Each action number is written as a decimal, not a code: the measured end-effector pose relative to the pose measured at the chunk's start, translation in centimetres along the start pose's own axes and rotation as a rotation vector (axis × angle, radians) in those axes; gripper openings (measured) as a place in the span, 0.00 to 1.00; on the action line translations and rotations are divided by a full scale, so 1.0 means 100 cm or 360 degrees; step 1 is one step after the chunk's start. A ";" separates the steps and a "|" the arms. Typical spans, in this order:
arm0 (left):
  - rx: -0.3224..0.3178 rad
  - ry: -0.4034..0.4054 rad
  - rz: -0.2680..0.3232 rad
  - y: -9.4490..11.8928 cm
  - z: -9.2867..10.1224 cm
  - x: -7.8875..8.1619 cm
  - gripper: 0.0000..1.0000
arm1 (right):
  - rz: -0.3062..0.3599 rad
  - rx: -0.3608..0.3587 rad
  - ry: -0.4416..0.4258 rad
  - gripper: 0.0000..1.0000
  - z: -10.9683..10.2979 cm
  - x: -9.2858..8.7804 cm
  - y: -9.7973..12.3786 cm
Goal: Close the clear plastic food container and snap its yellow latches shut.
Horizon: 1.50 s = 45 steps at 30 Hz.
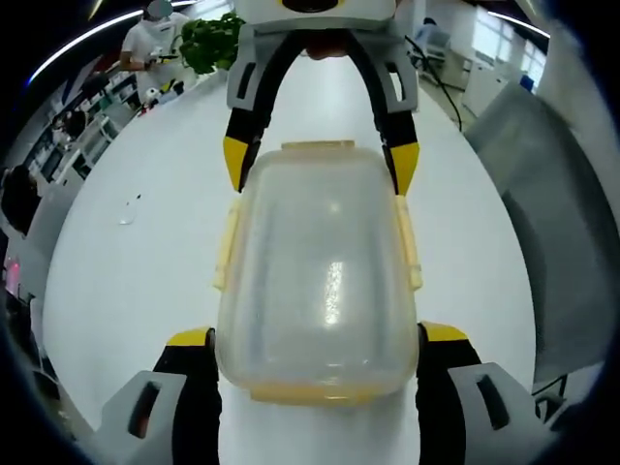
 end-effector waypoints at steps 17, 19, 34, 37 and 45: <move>0.0142 0.0032 0.0018 0.012 -0.004 0.000 0.99 | 0.0015 -0.0065 -0.0133 0.99 -0.002 0.009 0.007; 0.0128 0.0074 0.0035 0.014 -0.002 0.000 0.99 | 0.0014 -0.0055 -0.0126 0.99 -0.005 0.009 0.008; 0.0233 0.0115 0.0094 0.039 0.018 0.008 0.99 | 0.0105 -0.0134 -0.0180 0.99 -0.017 0.019 0.033; 0.0255 0.0134 0.0121 0.044 0.027 0.008 0.99 | 0.0127 -0.0164 -0.0205 0.99 -0.020 0.019 0.039; 0.0309 0.0175 0.0185 0.055 0.047 0.007 0.99 | 0.0214 -0.0221 -0.0318 0.99 -0.035 0.018 0.059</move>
Point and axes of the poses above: the point that each gripper's makers call its tool centre point, and the gripper's own axes: y roughly backward along the fingers, z roughly to its right, x roughly out of its top, the point moved 6 cm from there along y, roughly backward along the fingers, and after that the axes turned 6 degrees about -x, right-handed, at the moved point
